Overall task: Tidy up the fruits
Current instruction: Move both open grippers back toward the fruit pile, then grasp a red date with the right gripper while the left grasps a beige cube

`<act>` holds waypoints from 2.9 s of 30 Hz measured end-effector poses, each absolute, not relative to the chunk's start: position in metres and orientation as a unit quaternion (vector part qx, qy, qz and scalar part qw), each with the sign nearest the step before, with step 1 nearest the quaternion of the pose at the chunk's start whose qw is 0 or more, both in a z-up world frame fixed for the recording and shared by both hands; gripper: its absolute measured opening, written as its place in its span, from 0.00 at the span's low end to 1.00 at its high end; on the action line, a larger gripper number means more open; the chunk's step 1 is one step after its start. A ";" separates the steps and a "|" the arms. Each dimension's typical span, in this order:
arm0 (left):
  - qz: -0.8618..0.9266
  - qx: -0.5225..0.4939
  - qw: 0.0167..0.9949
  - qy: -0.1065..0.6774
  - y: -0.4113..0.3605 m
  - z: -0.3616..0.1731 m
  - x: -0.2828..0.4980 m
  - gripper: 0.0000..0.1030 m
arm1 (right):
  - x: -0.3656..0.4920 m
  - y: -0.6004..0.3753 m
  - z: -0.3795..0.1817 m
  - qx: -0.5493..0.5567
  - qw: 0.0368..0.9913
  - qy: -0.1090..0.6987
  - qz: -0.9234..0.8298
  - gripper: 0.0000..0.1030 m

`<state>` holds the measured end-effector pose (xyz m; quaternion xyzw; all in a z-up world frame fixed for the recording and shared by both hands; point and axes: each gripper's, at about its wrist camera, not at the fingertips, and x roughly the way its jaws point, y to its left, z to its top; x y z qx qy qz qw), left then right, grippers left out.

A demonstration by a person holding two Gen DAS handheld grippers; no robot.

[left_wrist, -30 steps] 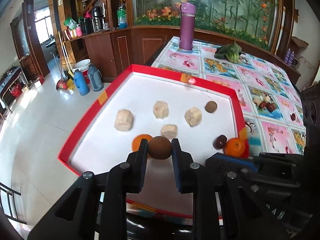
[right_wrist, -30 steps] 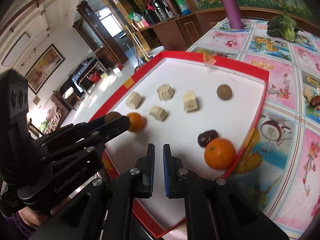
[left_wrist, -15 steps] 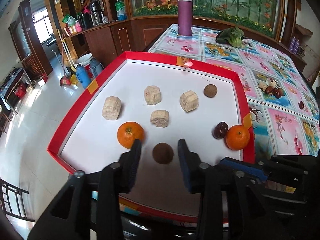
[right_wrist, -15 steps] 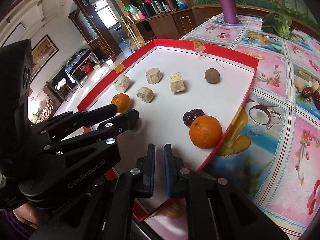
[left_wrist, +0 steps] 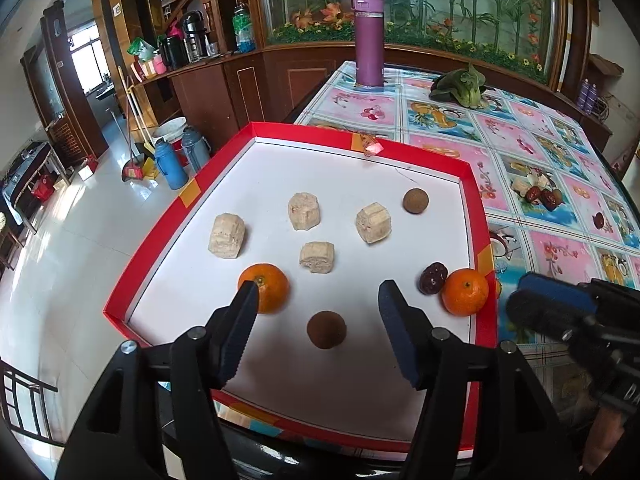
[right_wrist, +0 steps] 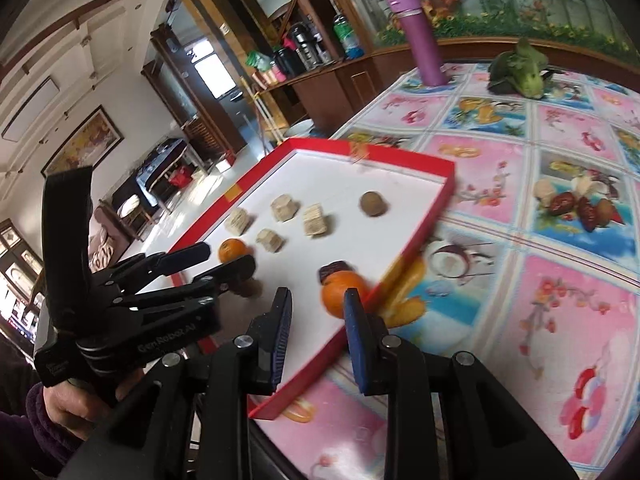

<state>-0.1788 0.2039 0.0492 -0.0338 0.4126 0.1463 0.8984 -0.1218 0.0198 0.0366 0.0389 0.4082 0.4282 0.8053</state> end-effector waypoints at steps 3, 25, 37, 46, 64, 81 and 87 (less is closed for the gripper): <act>0.146 -0.037 0.899 0.412 0.203 0.051 -0.179 0.62 | -0.115 0.008 0.036 0.052 0.811 0.410 0.414 0.25; -0.052 0.025 0.898 0.436 0.059 0.051 -0.043 0.60 | -0.027 -0.179 0.030 0.084 0.896 0.404 0.167 0.25; -0.091 0.044 0.880 0.465 0.034 0.028 -0.001 0.41 | -0.005 -0.201 0.018 0.071 0.901 0.414 0.110 0.25; -0.120 0.057 0.872 0.472 0.022 0.021 0.020 0.40 | 0.000 -0.202 0.013 0.082 0.896 0.425 0.101 0.25; -0.149 0.071 0.863 0.477 0.006 0.011 0.026 0.36 | 0.006 -0.199 0.010 0.072 0.897 0.425 0.093 0.25; -0.122 0.036 0.868 0.479 0.011 0.012 0.025 0.26 | 0.010 -0.197 0.009 0.061 0.904 0.415 0.082 0.16; -0.124 0.007 0.866 0.484 0.019 0.012 0.012 0.14 | 0.002 -0.194 0.012 0.068 0.905 0.407 0.103 0.16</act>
